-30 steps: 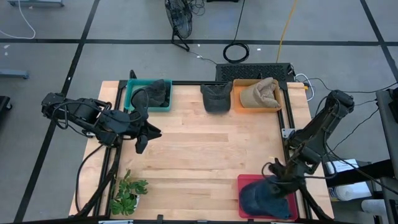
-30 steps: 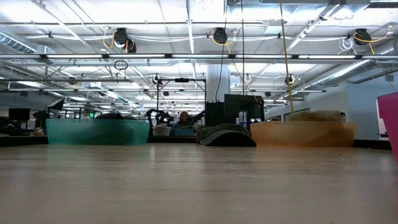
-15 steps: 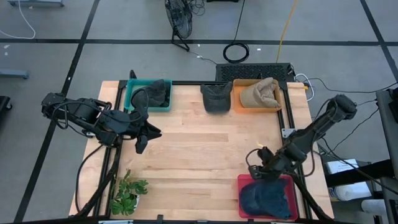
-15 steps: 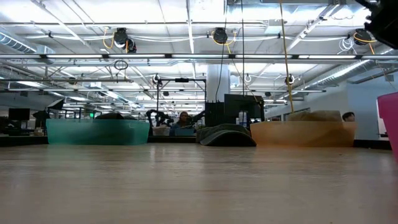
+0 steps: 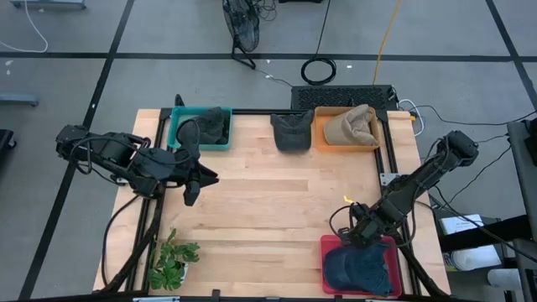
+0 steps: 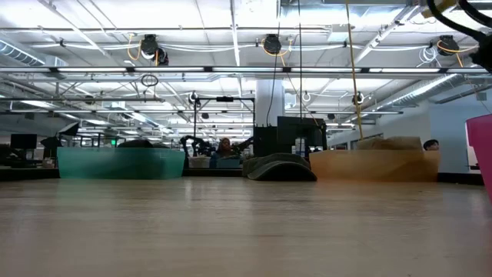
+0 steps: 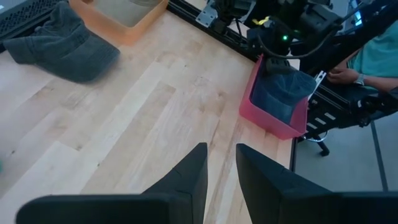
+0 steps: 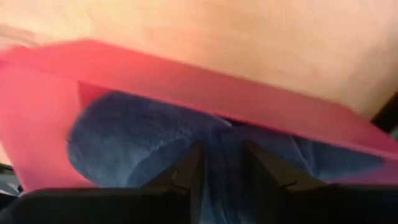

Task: Pick & Place hat
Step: Put the blue cap into the red bin

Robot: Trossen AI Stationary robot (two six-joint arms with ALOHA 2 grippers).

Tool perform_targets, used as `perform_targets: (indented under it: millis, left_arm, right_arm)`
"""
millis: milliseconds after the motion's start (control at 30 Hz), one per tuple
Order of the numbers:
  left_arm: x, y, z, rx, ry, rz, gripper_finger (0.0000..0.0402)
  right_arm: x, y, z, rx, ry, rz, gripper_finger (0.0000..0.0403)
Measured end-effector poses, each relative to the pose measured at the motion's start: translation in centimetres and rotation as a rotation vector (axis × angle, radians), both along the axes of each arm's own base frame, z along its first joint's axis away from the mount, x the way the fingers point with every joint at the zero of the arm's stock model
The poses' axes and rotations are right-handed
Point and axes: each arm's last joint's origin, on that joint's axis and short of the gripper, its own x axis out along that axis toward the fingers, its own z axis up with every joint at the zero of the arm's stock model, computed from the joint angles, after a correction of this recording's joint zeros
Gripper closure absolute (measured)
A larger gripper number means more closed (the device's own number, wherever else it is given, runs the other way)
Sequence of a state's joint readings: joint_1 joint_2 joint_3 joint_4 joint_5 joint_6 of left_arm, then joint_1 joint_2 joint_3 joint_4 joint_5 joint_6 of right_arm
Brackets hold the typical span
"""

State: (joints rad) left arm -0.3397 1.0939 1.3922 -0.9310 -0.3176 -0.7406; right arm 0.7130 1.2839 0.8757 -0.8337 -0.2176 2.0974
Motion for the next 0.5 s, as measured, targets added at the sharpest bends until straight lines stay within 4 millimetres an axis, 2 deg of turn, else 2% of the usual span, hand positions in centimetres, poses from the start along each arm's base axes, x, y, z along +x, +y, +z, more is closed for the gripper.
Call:
perform_targets:
  millis: [267, 500]
  left_arm:
    - [0.0, 0.0, 0.0, 0.002, 0.000, -0.002, 0.0309]
    - [0.0, 0.0, 0.0, 0.004, 0.000, -0.004, 0.0309]
  right_arm:
    - [-1.6, 1.0, 0.6, 0.067, 0.071, 0.005, 0.0319]
    - [-3.4, 1.1, 0.6, 0.014, 0.190, 0.001, 0.0319]
